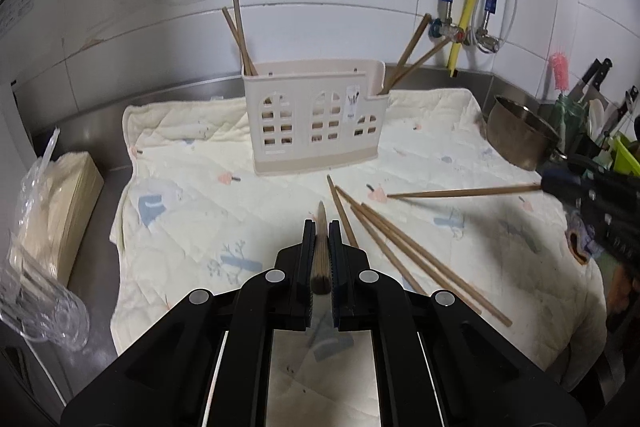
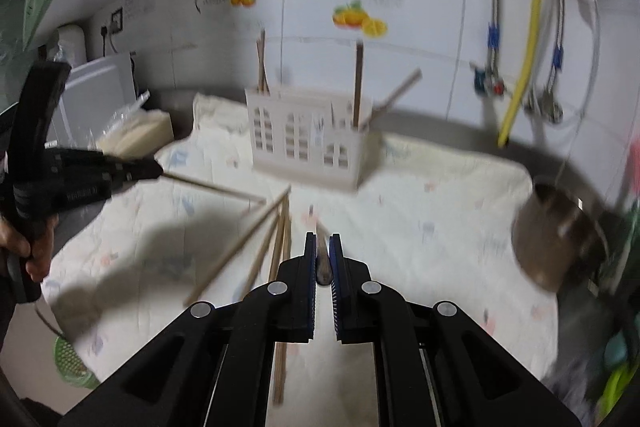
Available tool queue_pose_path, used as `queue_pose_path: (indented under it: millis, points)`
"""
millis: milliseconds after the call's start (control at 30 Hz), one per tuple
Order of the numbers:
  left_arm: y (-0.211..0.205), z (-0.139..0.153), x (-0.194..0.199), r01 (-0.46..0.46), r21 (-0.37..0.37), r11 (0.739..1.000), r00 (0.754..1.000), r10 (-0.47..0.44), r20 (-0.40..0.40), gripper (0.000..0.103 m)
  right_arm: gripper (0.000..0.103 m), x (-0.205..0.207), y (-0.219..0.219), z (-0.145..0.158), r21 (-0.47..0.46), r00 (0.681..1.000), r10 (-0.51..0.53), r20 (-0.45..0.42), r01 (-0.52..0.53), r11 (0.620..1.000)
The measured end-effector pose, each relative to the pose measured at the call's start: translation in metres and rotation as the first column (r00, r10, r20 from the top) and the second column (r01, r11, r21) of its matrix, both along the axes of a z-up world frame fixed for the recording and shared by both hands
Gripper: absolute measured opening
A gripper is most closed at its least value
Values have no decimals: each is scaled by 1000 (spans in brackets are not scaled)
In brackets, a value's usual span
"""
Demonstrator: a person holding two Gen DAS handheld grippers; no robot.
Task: Organize utensils
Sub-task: 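Lift the left tool's chopstick toward the holder while the right tool lifts its own, then lower both held chopsticks upright into the white holder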
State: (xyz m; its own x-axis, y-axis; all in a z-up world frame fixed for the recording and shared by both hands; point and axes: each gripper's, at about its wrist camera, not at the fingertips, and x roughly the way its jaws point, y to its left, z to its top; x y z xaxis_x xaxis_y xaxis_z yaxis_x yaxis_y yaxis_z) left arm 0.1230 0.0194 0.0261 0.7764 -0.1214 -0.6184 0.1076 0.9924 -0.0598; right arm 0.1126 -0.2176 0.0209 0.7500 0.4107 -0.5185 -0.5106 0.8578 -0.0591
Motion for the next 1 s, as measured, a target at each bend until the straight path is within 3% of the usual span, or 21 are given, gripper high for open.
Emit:
queue_pose_path:
  millis: [167, 533, 800, 1000]
  points:
    - [2, 17, 17, 21, -7, 1000, 999, -20, 25, 5, 6, 24, 9, 30, 14, 999, 30, 42, -31, 999]
    - [7, 67, 53, 58, -17, 998, 995, -57, 79, 5, 6, 75, 22, 99, 53, 993, 108, 50, -111, 992]
    - [16, 137, 65, 68, -5, 998, 978, -66, 196, 5, 6, 98, 30, 148, 85, 984, 163, 68, -168, 982]
    - [24, 176, 80, 47, -4, 999, 961, -44, 272, 5, 6, 109, 34, 177, 97, 982, 148, 118, -160, 982]
